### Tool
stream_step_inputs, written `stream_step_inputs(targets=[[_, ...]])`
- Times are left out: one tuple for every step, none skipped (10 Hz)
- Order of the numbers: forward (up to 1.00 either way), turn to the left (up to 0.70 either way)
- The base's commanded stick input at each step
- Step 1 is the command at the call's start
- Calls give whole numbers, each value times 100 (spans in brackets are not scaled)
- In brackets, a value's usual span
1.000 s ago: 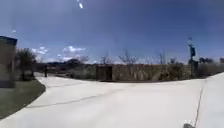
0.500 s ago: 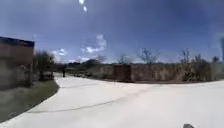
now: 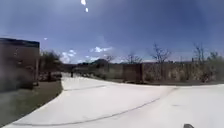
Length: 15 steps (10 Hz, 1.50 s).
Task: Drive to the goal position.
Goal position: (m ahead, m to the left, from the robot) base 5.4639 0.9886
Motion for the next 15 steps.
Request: stream_step_inputs(targets=[[85,0],[85,0],[85,0],[85,1],[83,5],[81,9],[80,12],[78,16],[76,20],[75,24],[73,27],[72,31],[70,35],[70,35],[70,35]])
